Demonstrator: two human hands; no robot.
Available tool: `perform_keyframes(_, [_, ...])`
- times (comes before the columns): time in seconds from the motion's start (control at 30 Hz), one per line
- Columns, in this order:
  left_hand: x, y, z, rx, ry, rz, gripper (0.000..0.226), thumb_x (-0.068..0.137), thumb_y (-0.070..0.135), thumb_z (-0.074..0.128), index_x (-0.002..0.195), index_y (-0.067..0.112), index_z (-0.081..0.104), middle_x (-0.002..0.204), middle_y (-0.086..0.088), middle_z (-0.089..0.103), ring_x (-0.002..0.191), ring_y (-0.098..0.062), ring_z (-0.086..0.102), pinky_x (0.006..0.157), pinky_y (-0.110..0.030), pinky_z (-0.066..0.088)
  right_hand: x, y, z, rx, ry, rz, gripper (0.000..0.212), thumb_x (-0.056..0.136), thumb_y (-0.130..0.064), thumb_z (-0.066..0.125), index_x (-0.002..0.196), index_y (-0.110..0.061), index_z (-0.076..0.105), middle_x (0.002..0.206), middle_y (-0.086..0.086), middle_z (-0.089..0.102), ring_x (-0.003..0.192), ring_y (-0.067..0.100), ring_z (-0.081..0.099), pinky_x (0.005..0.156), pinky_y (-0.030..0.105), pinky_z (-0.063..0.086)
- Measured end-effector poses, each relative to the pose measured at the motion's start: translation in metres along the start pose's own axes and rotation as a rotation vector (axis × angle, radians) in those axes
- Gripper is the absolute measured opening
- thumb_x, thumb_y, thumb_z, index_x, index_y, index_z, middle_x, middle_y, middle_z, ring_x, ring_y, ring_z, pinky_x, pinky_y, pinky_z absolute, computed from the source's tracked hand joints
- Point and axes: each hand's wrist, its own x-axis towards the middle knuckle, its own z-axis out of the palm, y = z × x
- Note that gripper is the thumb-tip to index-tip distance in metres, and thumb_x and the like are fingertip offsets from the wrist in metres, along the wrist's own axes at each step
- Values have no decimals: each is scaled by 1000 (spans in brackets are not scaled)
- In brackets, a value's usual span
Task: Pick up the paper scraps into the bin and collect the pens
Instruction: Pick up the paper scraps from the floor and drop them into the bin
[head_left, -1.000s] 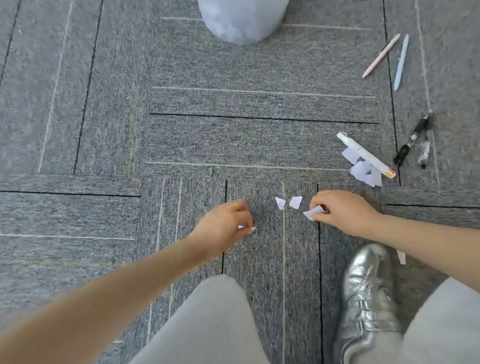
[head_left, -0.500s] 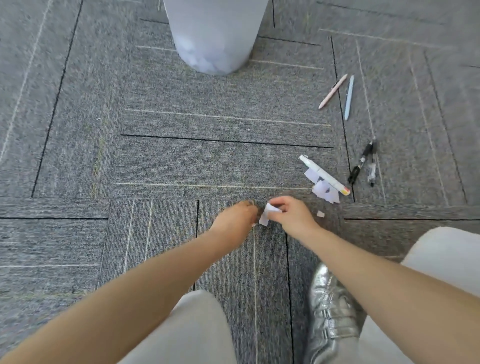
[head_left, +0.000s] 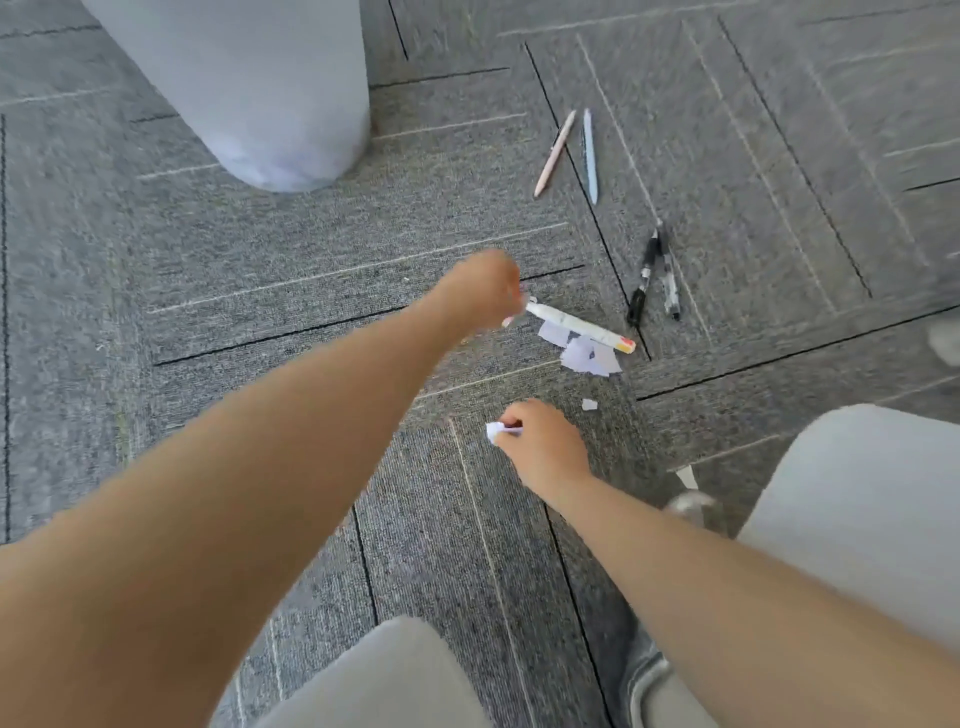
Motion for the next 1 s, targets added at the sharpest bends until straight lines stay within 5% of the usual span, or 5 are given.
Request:
perform_keyframes(0.2, [26,53,26,78,-122,46,26,87,12,52,62,15,46,65,1,44,78,-22,47,56,-22,39,21,60,-50,162,218,194,39,87,-24,57,55,-20,35,63,-1,39,56,17,36,55,29,29])
perform_keyframes(0.37, [12,15,54,120,-79,16,20,88,15,54,97,2,65,94,-11,63,88,-28,61,81,-38,52,42,79,-56,125,198,66,16,86,-21,61,94,-7,65,117,-1,49,105,19,46,85,30,40])
perform_keyframes(0.53, [18,3,81,129,-91,107,16,89,20,54,93,8,65,135,-7,50,119,-25,49,99,-43,43,43,90,-48,110,273,15,13,87,-19,60,91,-9,65,126,-3,50,113,19,43,84,23,32])
perform_keyframes(0.7, [26,26,103,132,-22,147,15,91,15,51,97,10,64,148,-3,33,133,-22,30,104,-38,33,47,92,-48,141,298,-16,12,86,-19,62,92,-10,67,102,-3,56,94,14,49,79,25,40])
perform_keyframes(1.0, [23,14,126,48,131,248,18,95,13,44,96,3,59,130,-6,51,118,-24,43,98,-31,36,51,95,-52,291,313,2,18,90,-29,56,78,-16,54,66,-9,50,55,10,43,50,27,32])
